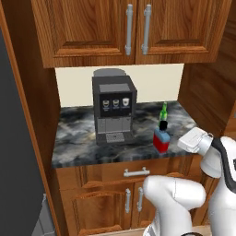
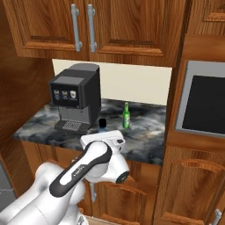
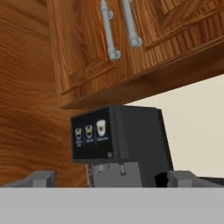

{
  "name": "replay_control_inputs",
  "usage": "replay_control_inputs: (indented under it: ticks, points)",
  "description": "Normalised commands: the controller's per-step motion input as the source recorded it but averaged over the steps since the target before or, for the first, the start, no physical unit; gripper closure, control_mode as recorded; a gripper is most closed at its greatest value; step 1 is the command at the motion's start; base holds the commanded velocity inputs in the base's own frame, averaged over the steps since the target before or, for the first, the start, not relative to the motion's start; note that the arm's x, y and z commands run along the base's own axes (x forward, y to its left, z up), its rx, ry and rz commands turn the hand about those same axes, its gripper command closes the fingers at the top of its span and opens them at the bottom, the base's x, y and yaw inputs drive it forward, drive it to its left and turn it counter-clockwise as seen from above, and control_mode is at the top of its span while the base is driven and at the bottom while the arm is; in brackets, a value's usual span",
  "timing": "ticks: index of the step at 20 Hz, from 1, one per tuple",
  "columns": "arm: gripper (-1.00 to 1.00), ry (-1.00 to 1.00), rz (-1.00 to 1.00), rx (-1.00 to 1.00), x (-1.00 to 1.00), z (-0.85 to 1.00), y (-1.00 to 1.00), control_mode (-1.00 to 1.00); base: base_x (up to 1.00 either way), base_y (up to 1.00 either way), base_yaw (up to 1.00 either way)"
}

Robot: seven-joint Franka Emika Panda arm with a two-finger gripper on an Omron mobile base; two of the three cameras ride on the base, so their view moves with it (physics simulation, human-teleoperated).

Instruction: Place the liquor and beer on the top shelf of the fridge to keep them out of children's reach, and place the sweet potato on lower shelves for easy access.

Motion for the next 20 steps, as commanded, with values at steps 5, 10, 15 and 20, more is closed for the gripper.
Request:
replay_control_inputs:
  ticks: [5, 10, 15, 20]
  points:
    - [-1.0, 0.01, 0.03, 0.0, 0.26, -0.13, 0.07, -1.0, 0.0, 0.0, 0.0]
    - [-1.0, 0.0, 0.0, 0.0, 0.31, -0.15, 0.0, -1.0, 0.0, 0.0, 0.0]
    - [-1.0, 0.0, 0.0, 0.0, 0.28, -0.17, 0.0, -1.0, 0.0, 0.0, 0.0]
    - [-1.0, 0.0, 0.0, 0.0, 0.25, -0.17, 0.0, -1.0, 0.0, 0.0, 0.0]
